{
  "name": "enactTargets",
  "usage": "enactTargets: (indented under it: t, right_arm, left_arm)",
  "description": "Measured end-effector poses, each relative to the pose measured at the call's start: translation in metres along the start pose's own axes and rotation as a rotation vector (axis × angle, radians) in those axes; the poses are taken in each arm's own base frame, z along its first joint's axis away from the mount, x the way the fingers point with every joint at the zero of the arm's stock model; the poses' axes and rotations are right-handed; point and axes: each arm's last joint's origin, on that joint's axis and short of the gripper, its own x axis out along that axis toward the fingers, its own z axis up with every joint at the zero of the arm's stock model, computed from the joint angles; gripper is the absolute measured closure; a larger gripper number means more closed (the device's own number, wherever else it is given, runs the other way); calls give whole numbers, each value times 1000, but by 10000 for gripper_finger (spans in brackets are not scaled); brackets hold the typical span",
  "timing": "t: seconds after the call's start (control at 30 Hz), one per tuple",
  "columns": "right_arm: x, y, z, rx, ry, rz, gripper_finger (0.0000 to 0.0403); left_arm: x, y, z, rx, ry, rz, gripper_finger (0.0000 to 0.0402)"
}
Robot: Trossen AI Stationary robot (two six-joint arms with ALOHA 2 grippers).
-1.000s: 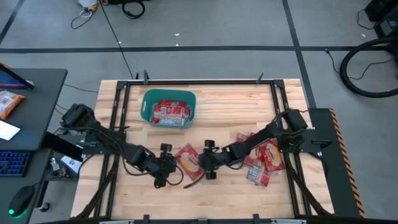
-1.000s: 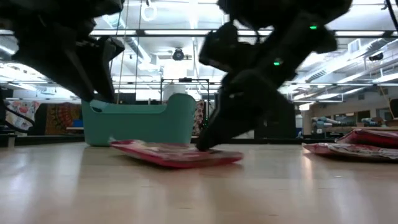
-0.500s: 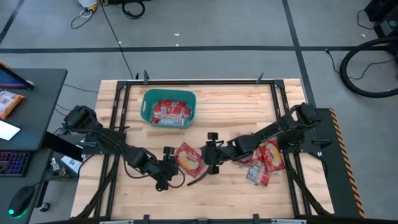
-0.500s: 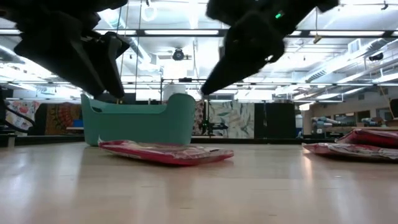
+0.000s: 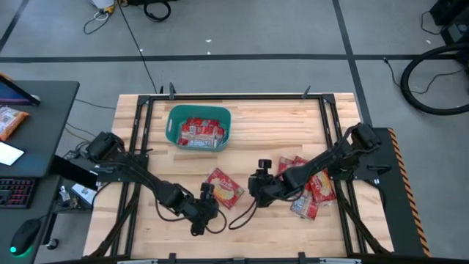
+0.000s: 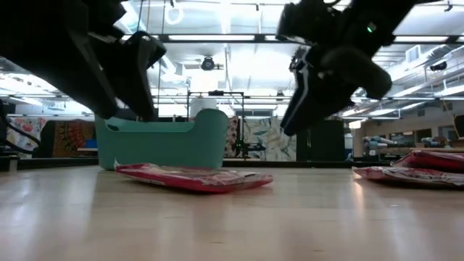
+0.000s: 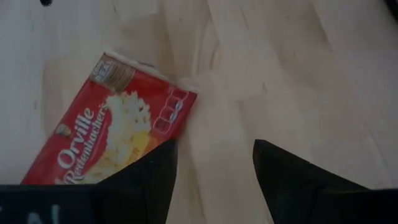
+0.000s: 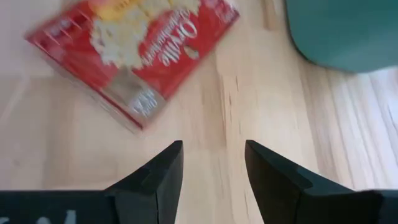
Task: Sort popcorn bags into baskets
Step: Put the red popcorn pack into the green bin
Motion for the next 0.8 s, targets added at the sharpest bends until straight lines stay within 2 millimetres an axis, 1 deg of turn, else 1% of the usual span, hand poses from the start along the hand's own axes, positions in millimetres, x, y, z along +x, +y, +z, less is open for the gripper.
enactTargets:
  t: [0.13,0.27,0.33,0.53,0.7,0.8]
  right_arm:
    - [4,1,-11,8,23,-16,225]
    - [5,1,-16,18,35,-20,225]
    - [5,1,-15,20,30,-17,225]
    - [5,2,-12,21,4,-8,225]
    - [4,5,-11,19,-15,2,225]
    - [3,7,-11,18,-22,7,225]
  left_arm:
    - [3,0,-1,33,19,19,186]
    - [9,0,-4,55,37,52,186]
    - [13,0,-7,89,57,63,186]
    - [30,4,-17,248,119,200,186]
    - [43,14,-23,279,182,219,186]
    - [48,21,-23,255,202,228,187]
